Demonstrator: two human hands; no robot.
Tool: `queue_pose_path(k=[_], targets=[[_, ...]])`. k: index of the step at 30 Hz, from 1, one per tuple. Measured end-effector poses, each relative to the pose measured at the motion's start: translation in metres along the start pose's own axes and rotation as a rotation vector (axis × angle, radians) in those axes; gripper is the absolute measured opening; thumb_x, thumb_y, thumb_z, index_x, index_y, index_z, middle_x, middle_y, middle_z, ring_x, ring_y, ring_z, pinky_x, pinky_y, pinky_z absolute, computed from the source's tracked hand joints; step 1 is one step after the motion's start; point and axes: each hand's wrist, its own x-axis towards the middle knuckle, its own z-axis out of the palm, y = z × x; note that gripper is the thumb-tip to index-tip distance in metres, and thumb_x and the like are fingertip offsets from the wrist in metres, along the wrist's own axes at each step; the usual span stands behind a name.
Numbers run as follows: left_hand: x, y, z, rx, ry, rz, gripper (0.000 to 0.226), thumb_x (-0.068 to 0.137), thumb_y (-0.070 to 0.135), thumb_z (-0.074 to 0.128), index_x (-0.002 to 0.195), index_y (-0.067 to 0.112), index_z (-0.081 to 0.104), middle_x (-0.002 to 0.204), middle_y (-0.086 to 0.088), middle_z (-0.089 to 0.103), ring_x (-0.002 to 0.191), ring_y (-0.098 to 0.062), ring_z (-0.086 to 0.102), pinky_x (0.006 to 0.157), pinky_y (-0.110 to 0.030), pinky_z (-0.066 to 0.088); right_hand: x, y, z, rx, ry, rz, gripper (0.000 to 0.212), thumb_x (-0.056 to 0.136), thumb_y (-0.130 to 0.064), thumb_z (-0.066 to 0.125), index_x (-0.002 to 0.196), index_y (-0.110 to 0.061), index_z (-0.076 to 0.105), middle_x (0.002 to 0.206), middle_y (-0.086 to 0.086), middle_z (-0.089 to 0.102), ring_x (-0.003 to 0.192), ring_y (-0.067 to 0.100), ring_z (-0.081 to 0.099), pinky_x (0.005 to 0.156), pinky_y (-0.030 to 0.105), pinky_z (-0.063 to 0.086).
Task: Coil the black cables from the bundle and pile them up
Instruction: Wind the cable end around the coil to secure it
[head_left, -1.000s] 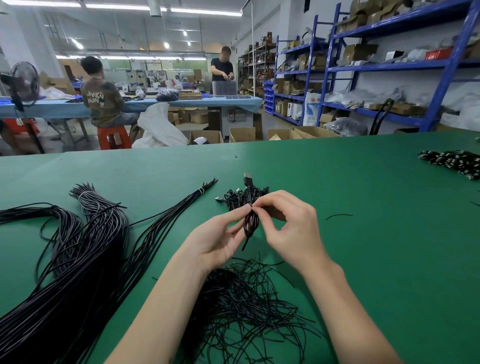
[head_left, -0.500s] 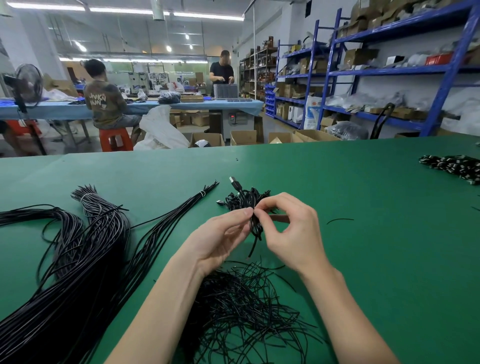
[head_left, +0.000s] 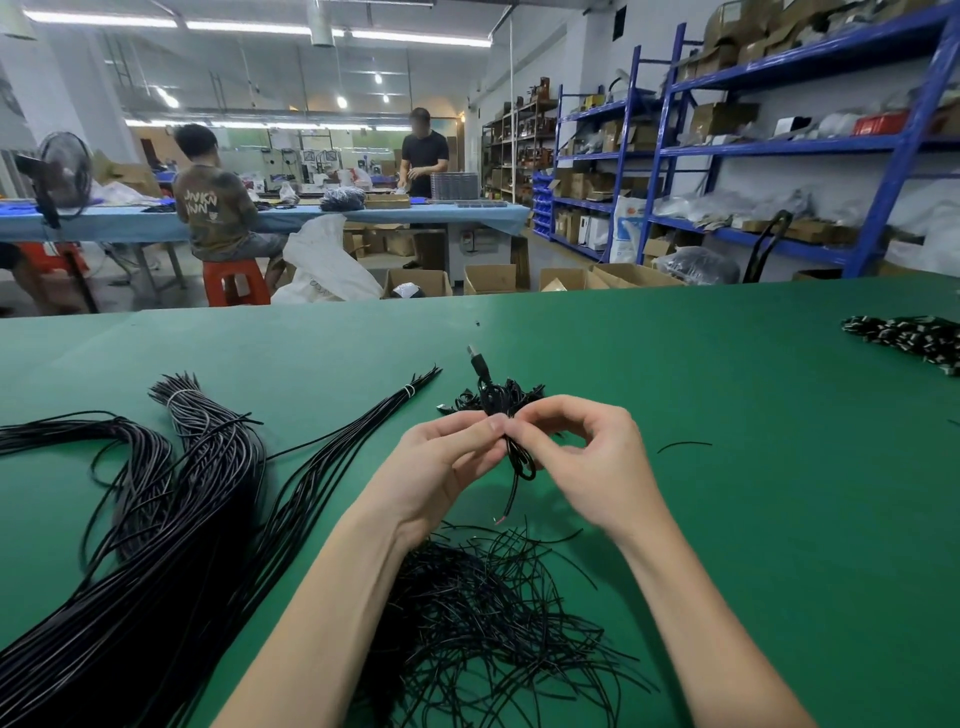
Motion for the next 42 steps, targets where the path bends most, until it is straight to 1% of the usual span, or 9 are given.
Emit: queue_pose_path(k=[7,12,15,18,25,28,33,36,42], targets=[[0.0,-0.003,-0.001,-0.027,-0.045,-0.044,0.009,0.074,0.007,0.074,0.081,0.007,0.081,0.086,-0.005,0.076,0.07,-0.007,0.071,0.067,-0.013,0.056,0.001,0.0,-0.001,0.223,-0.032,0.171,0.006,0.084,-0.02,0.082,0.078,-0.019,0.081,0.079,0.001,0.078,0.069,0.013,0.07,0.063,0.026,0.058],[-0.001,-0.008,0.003,0.033,-0.034,0.062,0.014,0.073,0.009,0.077,0.086,0.003,0.075,0.08,-0.006,0.072,0.066,-0.01,0.067,0.067,-0.016,0.055,0.002,-0.002,0.0,0.311,0.0,0.269,0.006,0.084,-0.012,0.081,0.079,-0.014,0.081,0.074,0.002,0.077,0.065,0.005,0.067,0.061,0.016,0.053],[-0.001,-0.012,0.009,0.244,0.034,0.254,0.015,0.077,0.01,0.079,0.088,0.002,0.073,0.078,-0.004,0.074,0.069,-0.014,0.069,0.073,-0.022,0.056,0.003,0.0,-0.004,0.317,0.025,0.333,0.007,0.083,-0.012,0.081,0.077,-0.015,0.079,0.069,-0.005,0.074,0.064,-0.001,0.062,0.062,0.011,0.047],[0.0,-0.019,0.012,0.555,0.082,0.522,0.009,0.083,0.005,0.078,0.091,0.003,0.075,0.081,-0.005,0.077,0.074,-0.016,0.073,0.074,-0.024,0.057,0.003,0.002,-0.006,0.459,0.007,0.488,0.004,0.083,-0.012,0.078,0.079,-0.014,0.079,0.078,-0.001,0.074,0.079,0.008,0.06,0.075,0.024,0.043],[0.0,-0.015,-0.003,1.218,-0.07,1.235,0.02,0.085,0.001,0.077,0.105,0.006,0.078,0.097,-0.002,0.073,0.088,-0.01,0.069,0.084,-0.021,0.055,0.002,0.008,-0.009,0.653,-0.087,0.705,0.028,0.091,-0.001,0.063,0.072,-0.012,0.081,0.076,-0.002,0.074,0.077,0.008,0.064,0.069,0.024,0.045],[0.004,-0.019,-0.005,1.084,0.014,0.983,0.02,0.085,-0.002,0.076,0.101,0.01,0.078,0.1,-0.002,0.072,0.087,-0.011,0.07,0.082,-0.026,0.057,-0.001,0.01,-0.002,0.517,-0.031,0.605,0.018,0.093,-0.008,0.068,0.081,-0.015,0.08,0.082,-0.001,0.078,0.079,0.006,0.07,0.065,0.02,0.055],[0.004,-0.009,-0.01,0.24,-0.02,-0.041,0.016,0.085,0.019,0.073,0.1,0.014,0.07,0.099,-0.009,0.065,0.071,-0.015,0.056,0.067,-0.026,0.042,0.0,0.01,0.006,0.182,0.119,0.168,0.009,0.086,-0.017,0.08,0.08,-0.023,0.078,0.082,-0.007,0.078,0.08,0.006,0.07,0.074,0.024,0.058],[0.002,-0.005,-0.012,0.201,-0.125,-0.102,0.023,0.083,0.032,0.072,0.096,0.014,0.079,0.095,-0.005,0.064,0.066,-0.009,0.047,0.067,-0.026,0.035,-0.005,0.009,0.008,0.057,0.023,0.035,0.012,0.084,-0.019,0.082,0.079,-0.029,0.076,0.082,-0.011,0.076,0.081,0.006,0.068,0.072,0.014,0.051],[0.002,-0.004,-0.016,0.136,-0.066,-0.163,0.044,0.072,0.015,0.079,0.115,0.007,0.071,0.111,-0.011,0.054,0.085,-0.018,0.045,0.075,-0.022,0.043,-0.004,0.012,0.006,0.004,0.043,0.113,0.007,0.081,-0.028,0.084,0.076,-0.031,0.079,0.076,-0.014,0.074,0.065,0.003,0.054,0.066,0.017,0.047]])
